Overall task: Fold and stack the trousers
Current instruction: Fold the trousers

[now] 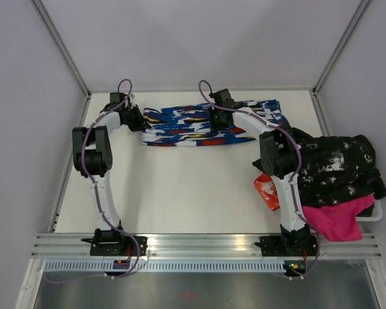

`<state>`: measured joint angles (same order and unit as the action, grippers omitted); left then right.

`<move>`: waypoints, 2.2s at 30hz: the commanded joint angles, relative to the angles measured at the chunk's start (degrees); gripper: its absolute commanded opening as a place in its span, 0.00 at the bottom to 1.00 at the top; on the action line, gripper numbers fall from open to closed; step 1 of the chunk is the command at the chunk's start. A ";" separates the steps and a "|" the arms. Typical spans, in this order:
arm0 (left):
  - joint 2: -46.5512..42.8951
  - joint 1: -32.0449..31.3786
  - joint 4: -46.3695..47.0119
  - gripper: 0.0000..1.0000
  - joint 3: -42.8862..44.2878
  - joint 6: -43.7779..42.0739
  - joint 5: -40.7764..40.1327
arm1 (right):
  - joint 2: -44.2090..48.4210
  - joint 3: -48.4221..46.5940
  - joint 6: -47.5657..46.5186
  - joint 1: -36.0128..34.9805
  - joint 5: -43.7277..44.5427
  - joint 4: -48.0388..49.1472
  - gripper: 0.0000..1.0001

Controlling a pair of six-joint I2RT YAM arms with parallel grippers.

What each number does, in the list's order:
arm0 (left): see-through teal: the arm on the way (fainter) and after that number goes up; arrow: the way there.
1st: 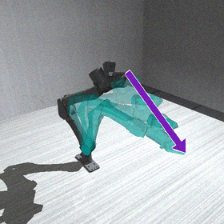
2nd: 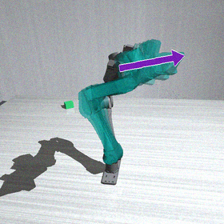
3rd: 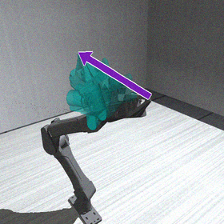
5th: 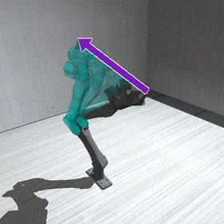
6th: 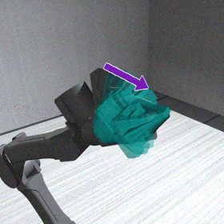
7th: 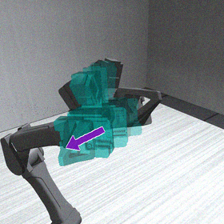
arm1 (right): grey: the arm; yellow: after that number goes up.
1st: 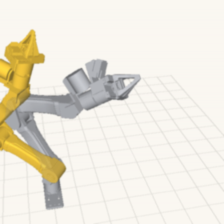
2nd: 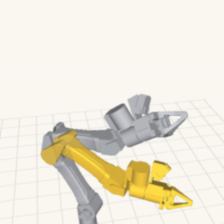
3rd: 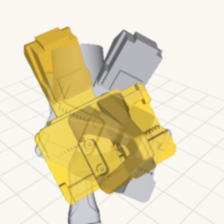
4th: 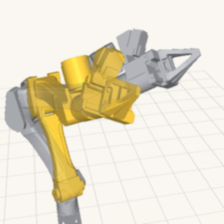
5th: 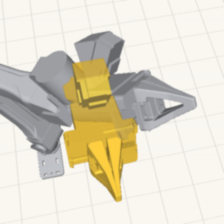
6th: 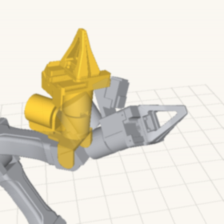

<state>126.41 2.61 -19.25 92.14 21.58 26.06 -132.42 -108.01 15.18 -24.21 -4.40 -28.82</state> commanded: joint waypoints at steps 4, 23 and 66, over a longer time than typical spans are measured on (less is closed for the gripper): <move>-2.13 2.57 0.87 0.02 1.73 -0.23 -0.49 | -2.22 0.61 0.99 -0.40 3.70 0.08 0.00; -11.45 6.09 -17.13 0.02 28.87 -4.00 0.83 | -12.26 -25.67 2.13 -4.37 -2.36 -6.51 0.04; 16.95 -39.18 5.02 0.91 53.05 23.69 -21.85 | 20.54 9.04 5.04 31.15 -15.99 -0.89 0.58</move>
<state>145.95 -36.32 -22.22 143.35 42.83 -2.68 -110.30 -96.55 19.31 6.72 -18.26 -31.59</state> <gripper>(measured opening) 0.863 0.584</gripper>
